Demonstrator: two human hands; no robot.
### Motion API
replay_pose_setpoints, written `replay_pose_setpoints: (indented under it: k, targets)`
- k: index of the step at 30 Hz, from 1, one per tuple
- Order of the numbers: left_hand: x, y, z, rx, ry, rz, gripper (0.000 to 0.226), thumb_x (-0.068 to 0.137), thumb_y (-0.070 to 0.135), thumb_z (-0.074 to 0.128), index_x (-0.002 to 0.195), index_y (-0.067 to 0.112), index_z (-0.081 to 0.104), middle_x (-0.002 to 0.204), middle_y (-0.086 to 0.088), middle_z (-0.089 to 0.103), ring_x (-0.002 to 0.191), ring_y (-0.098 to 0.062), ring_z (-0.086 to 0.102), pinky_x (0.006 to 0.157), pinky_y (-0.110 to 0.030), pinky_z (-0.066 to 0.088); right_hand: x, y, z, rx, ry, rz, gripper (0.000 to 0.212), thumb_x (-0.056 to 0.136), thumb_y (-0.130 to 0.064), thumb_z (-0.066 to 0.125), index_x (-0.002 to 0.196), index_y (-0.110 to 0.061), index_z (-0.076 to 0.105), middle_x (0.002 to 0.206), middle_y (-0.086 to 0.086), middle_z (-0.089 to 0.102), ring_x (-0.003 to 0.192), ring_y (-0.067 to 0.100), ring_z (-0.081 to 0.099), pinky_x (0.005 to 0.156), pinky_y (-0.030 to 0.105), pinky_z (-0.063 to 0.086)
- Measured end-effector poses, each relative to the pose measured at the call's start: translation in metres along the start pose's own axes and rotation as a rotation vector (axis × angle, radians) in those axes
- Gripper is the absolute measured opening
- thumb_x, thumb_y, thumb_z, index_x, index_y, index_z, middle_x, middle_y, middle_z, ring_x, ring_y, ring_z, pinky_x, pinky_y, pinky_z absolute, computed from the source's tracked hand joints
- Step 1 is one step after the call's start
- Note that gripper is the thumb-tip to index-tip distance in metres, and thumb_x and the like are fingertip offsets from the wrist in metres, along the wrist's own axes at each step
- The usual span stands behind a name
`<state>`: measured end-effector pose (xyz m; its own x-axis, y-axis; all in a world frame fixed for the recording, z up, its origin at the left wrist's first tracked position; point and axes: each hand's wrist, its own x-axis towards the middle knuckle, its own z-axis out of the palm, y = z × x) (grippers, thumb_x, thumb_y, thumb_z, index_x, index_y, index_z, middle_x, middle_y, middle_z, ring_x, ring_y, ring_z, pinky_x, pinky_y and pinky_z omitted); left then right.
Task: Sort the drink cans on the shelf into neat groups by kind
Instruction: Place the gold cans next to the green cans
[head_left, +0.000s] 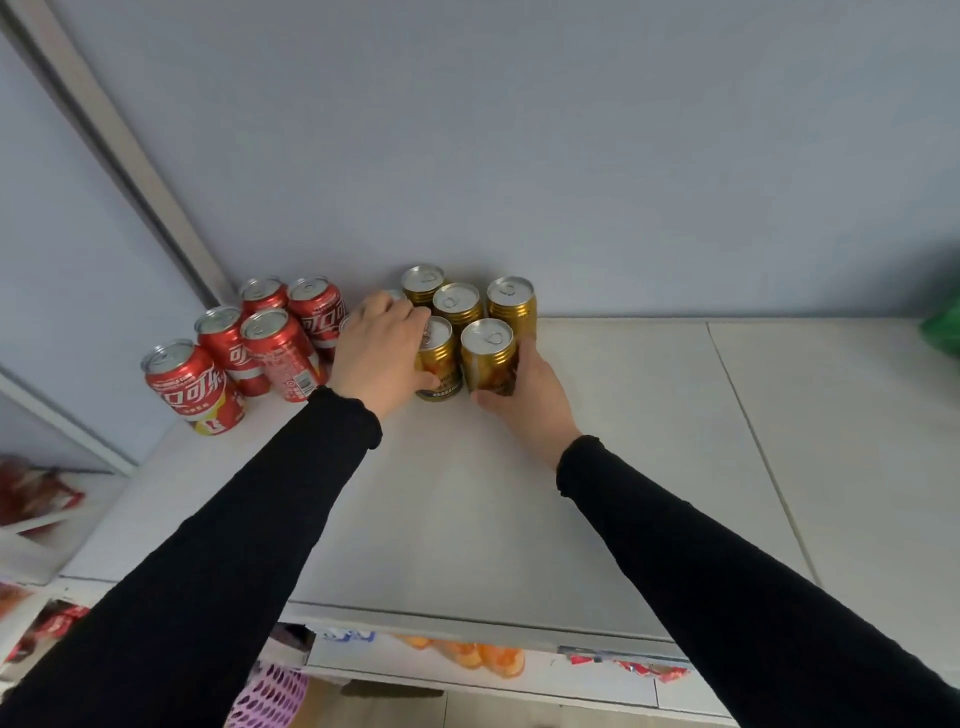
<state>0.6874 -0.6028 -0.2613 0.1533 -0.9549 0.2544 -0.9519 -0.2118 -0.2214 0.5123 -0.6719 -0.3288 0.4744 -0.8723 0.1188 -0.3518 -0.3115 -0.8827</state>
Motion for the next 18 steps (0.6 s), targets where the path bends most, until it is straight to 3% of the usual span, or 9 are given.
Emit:
replay_pose_setpoints:
  k: [3,8,11,18]
  targets:
    - [0.003,-0.004,0.001,-0.009,0.02,0.027,0.07,0.07,0.061,0.076,0.123,0.02,0.056,0.119,-0.001,0.06,0.116,-0.025,0.047,0.094,-0.041,0.041,-0.002,0.0,0.006,0.047,0.042,0.028,0.075,0.075,-0.03,0.083,0.138,-0.027,0.041,0.132,-0.001,0.06,0.121,0.021,0.058,0.103,0.045,0.05]
    - [-0.001,0.007,-0.009,-0.079,0.1,0.073,0.071,0.066,0.061,0.079,0.118,0.02,0.057,0.116,-0.001,0.06,0.114,-0.025,0.048,0.092,-0.04,0.04,-0.017,0.004,-0.013,0.087,0.126,0.114,0.07,0.075,-0.033,0.085,0.133,-0.021,0.047,0.119,-0.008,0.06,0.107,0.011,0.057,0.089,0.027,0.051]
    - [0.001,0.027,-0.018,-0.227,0.143,0.117,0.073,0.063,0.058,0.083,0.119,0.02,0.056,0.119,0.0,0.059,0.115,-0.025,0.045,0.09,-0.039,0.04,-0.031,0.009,-0.043,0.105,0.216,0.142,0.065,0.073,-0.031,0.086,0.128,-0.022,0.051,0.109,-0.013,0.061,0.095,0.001,0.058,0.076,0.016,0.045]
    - [0.024,0.119,-0.029,-0.764,0.028,0.215,0.073,0.067,0.042,0.088,0.126,0.024,0.05,0.12,0.002,0.055,0.112,-0.02,0.047,0.086,-0.033,0.042,-0.072,0.033,-0.156,0.087,0.465,0.203,0.066,0.072,-0.032,0.087,0.126,-0.023,0.049,0.112,-0.012,0.062,0.101,0.002,0.059,0.079,0.019,0.049]
